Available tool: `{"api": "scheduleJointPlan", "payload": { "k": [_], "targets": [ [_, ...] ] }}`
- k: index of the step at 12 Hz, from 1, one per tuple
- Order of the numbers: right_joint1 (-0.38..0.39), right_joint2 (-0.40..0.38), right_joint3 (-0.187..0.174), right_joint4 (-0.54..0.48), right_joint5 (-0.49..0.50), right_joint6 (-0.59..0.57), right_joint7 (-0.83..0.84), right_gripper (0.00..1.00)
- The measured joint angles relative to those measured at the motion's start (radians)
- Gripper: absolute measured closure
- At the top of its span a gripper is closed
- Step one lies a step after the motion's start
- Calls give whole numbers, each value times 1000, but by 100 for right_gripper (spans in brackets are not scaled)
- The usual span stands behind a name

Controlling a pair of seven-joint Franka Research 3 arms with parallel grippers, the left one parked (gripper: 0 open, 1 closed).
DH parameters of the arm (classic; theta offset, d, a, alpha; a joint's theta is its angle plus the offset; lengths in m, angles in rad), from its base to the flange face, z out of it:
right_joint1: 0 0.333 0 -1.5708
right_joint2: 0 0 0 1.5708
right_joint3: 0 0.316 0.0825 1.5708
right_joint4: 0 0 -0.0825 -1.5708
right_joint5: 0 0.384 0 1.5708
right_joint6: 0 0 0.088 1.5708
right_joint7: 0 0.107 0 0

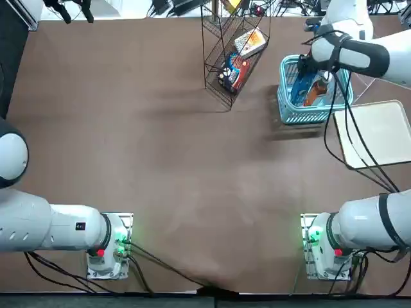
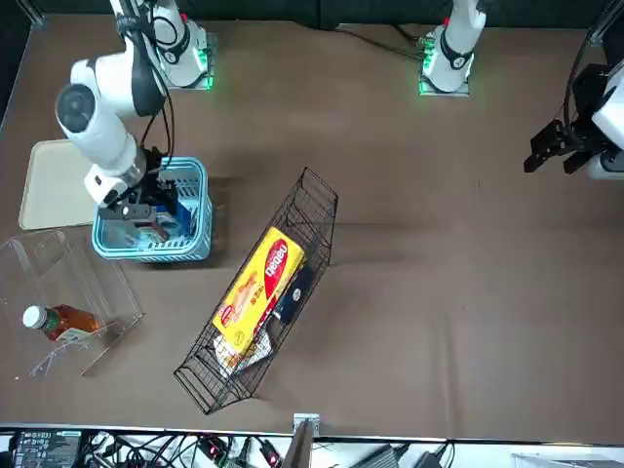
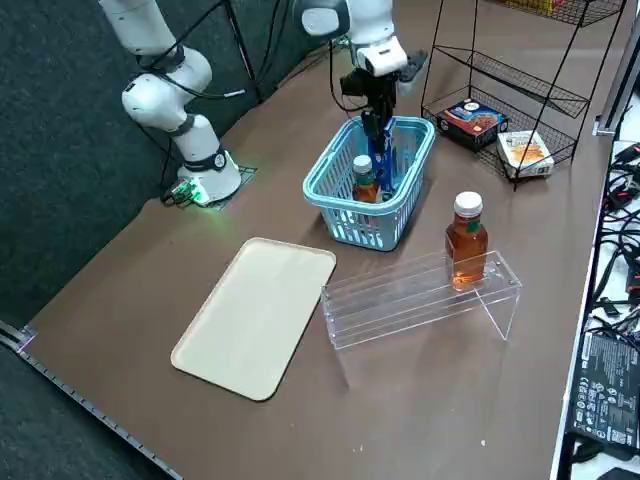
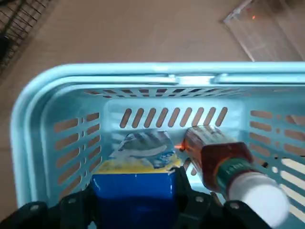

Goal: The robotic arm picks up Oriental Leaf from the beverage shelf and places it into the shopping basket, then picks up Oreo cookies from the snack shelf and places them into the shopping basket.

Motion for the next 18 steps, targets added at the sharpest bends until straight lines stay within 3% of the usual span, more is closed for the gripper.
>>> {"api": "scheduleJointPlan", "payload": {
  "k": [10, 11, 13, 18],
  "targets": [
    [5, 81, 0, 1, -7, 57, 15, 38],
    [4, 84, 0, 1, -7, 57, 23, 19],
    [4, 84, 0, 7, -7, 57, 26, 0],
    [4, 79, 0, 92, -8, -24, 32, 0]
  ]
}}
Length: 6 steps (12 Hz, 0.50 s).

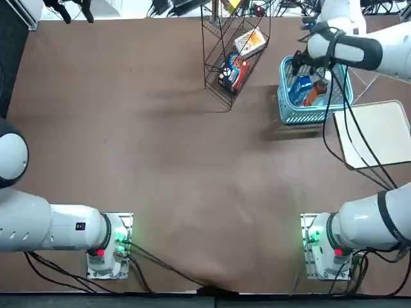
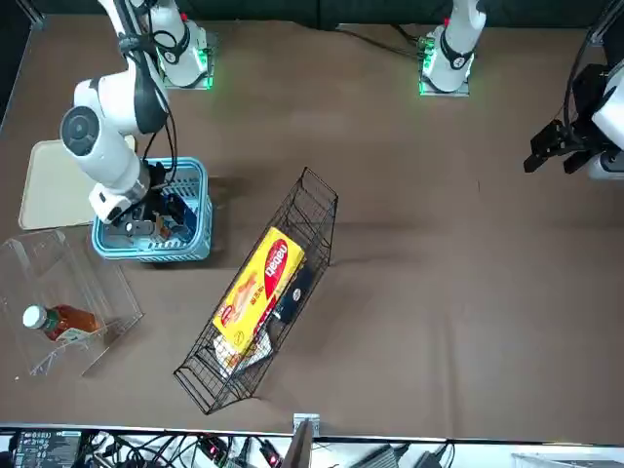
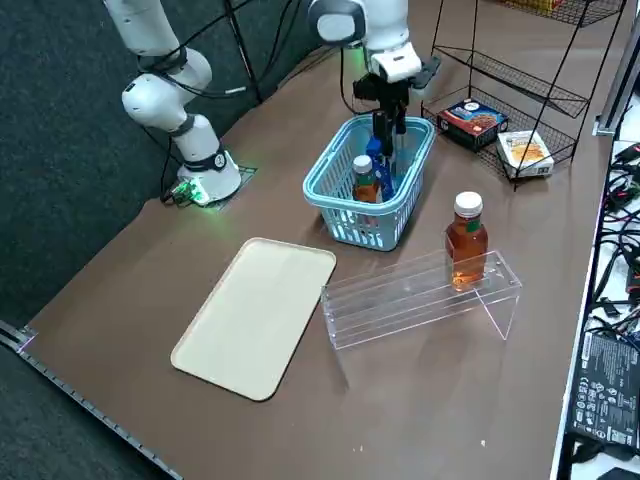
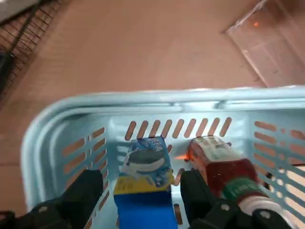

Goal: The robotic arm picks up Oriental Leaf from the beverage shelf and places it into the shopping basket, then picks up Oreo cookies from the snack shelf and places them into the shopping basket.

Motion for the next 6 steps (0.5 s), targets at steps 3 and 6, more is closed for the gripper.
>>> {"api": "scheduleJointPlan", "payload": {
  "k": [3, 6],
  "targets": [
    [0, -19, 0, 99, -2, -131, 0, 0],
    [0, -63, 0, 179, -3, -249, 0, 0]
  ]
}}
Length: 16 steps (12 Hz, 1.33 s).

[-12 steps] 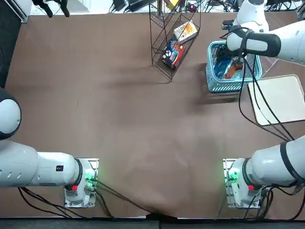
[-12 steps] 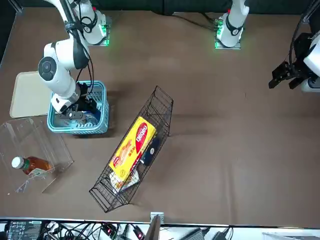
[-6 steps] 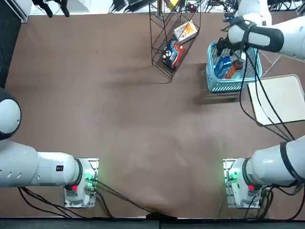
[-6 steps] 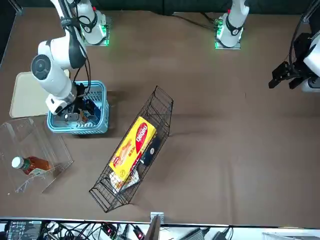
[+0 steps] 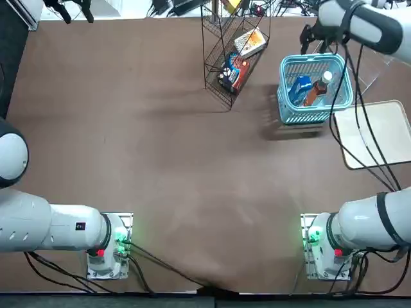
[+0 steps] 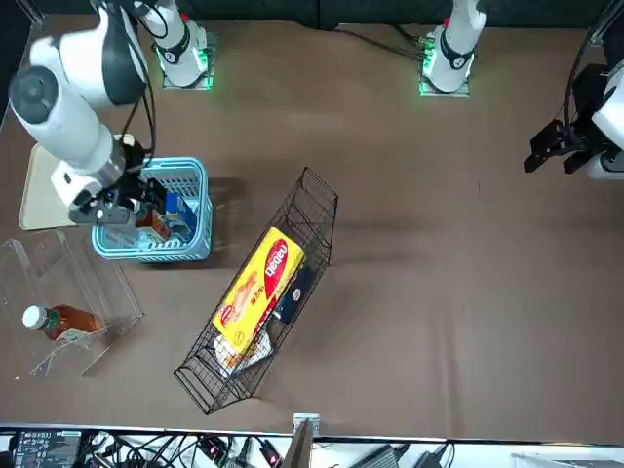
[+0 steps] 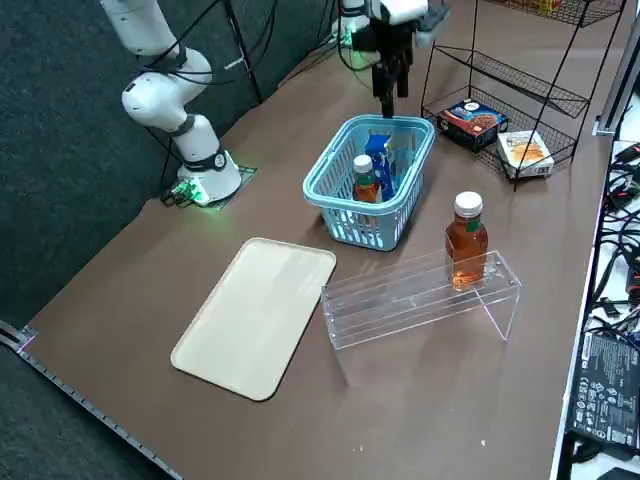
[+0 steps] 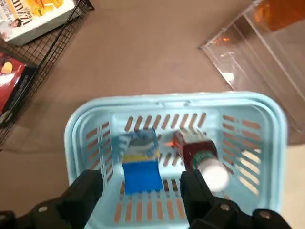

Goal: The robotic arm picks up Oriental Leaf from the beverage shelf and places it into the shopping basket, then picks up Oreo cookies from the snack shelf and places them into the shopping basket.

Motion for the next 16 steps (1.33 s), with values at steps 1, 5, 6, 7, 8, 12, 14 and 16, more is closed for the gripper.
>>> {"api": "scheduleJointPlan", "payload": {
  "k": [1, 5, 6, 7, 8, 12, 14, 16],
  "targets": [
    [0, -15, 0, 29, 0, -56, 0, 0],
    [-1, -48, -4, 163, 0, -271, -14, 0],
    [-1, -53, -8, 172, 0, -277, -25, 0],
    [-1, -60, -13, 177, 0, -279, -35, 0],
    [-1, -70, -21, 181, 0, -289, -44, 0],
    [14, -91, -103, 221, 16, -349, -137, 0],
    [21, -94, -160, 244, 35, -360, -190, 0],
    [26, -94, -196, 251, 41, -367, -209, 0]
  ]
}}
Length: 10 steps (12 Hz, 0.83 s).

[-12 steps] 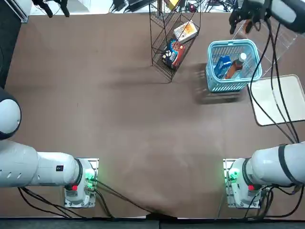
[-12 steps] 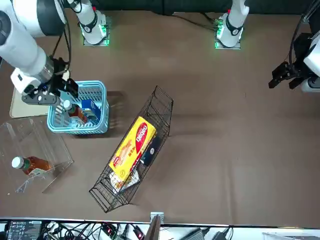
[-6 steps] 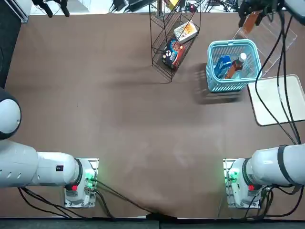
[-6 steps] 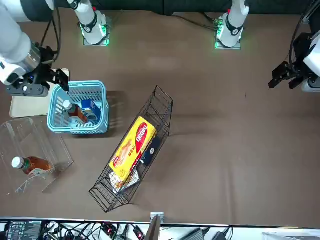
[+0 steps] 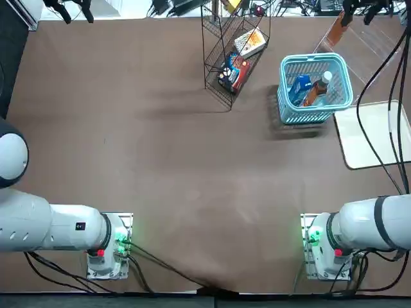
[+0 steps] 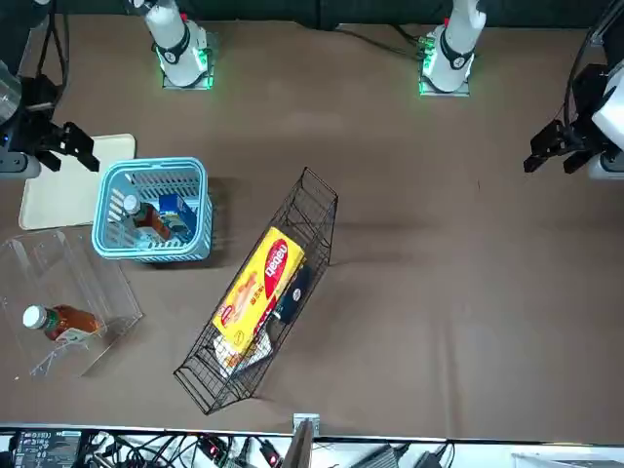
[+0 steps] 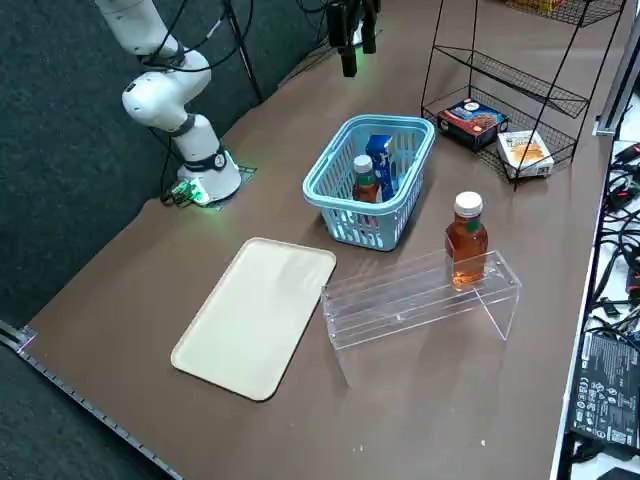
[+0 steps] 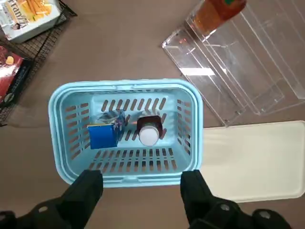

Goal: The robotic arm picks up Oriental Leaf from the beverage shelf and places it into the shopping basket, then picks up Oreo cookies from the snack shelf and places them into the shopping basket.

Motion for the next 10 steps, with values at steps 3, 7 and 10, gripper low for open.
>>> {"api": "scheduleJointPlan", "payload": {
  "k": [3, 7, 10],
  "targets": [
    [3, 0, -9, 7, 1, -12, -2, 0],
    [14, 0, -9, 41, 1, -54, 1, 0],
    [16, 0, -9, 42, 1, -55, 1, 0]
  ]
}}
